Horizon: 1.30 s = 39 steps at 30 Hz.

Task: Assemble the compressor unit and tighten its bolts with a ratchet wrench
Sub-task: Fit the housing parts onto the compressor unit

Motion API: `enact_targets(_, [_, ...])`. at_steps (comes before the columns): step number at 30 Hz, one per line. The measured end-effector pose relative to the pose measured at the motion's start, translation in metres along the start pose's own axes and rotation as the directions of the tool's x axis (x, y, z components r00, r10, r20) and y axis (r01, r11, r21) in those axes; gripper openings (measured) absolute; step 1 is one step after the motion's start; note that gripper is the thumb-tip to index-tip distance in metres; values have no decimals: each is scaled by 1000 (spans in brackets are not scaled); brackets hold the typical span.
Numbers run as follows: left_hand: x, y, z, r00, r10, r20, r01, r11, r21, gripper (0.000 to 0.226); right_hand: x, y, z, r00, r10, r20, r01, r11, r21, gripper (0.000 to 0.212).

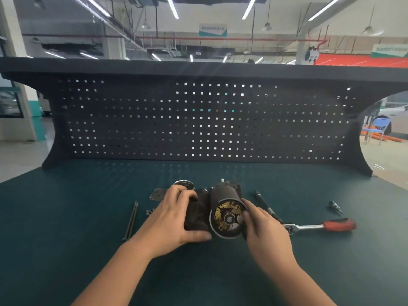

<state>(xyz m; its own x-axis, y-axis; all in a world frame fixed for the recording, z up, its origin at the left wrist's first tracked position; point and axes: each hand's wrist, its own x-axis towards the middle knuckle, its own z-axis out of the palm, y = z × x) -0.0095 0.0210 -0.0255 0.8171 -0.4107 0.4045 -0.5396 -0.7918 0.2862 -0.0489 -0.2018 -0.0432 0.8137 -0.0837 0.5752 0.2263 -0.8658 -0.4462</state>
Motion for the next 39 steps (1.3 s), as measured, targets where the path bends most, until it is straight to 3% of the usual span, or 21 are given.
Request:
enact_targets(4, [1, 2, 1, 1000, 25, -10, -25, 998, -54, 83, 4, 17, 3, 997, -62, 39, 62, 998, 1, 40])
enact_targets(8, [2, -1, 5, 1000, -15, -10, 14, 995, -100, 75, 7, 31, 5, 969, -129, 209, 145, 988, -62, 43])
enact_targets(10, [2, -4, 5, 999, -37, -13, 35, 989, -142, 73, 15, 39, -2, 972, -93, 214, 67, 990, 126, 34])
enact_targets(12, [0, -4, 5, 999, -44, -25, 38, 984, -174, 73, 27, 57, -12, 996, 18, 90, -42, 962, 271, 21])
enact_targets(14, [-1, 0, 4, 997, -23, -78, 9, 985, -174, 70, 37, 82, -24, 980, 186, 73, -190, 980, 54, 32])
enact_targets(16, [-1, 6, 3, 986, 13, -166, -42, 984, -171, 63, 40, 110, -26, 911, 343, 230, -261, 909, -324, 50])
enact_targets(17, [-1, 10, 3, 977, 31, -212, -70, 982, -176, 58, 40, 120, -23, 869, 399, 292, -257, 869, -422, 53])
enact_targets(20, [0, 25, 1, 943, 82, -324, -147, 973, -181, 42, 41, 128, -8, 844, 394, 364, -209, 866, -453, 48])
enact_targets(23, [4, 45, 5, 932, 68, -355, -164, 955, -248, 32, 44, 114, 1, 898, 295, 325, -175, 919, -352, 42])
enact_targets(26, [11, 70, 10, 947, 51, -316, -149, 945, -292, 16, 50, 98, -16, 964, 236, 122, -217, 965, -150, 31])
enact_targets(28, [14, 88, 16, 947, 58, -316, -158, 940, -302, 16, 51, 89, -34, 960, 280, -15, -280, 960, -1, 34])
enact_targets(31, [11, 107, 24, 945, 84, -316, -183, 936, -300, 21, 45, 83, -56, 900, 401, -170, -362, 906, 218, 55])
enact_targets(33, [7, 110, 28, 949, 147, -278, -210, 954, -213, 30, 40, 80, -68, 871, 455, -185, -350, 839, 417, 62])
enact_targets(36, [3, 107, 26, 976, 117, -185, -148, 976, -158, 47, 36, 66, -88, 853, 496, -163, -282, 700, 656, 51])
enact_targets(39, [2, 105, 25, 987, 69, -147, -92, 983, -158, 69, 37, 56, -99, 778, 615, -130, -227, 468, 854, 37])
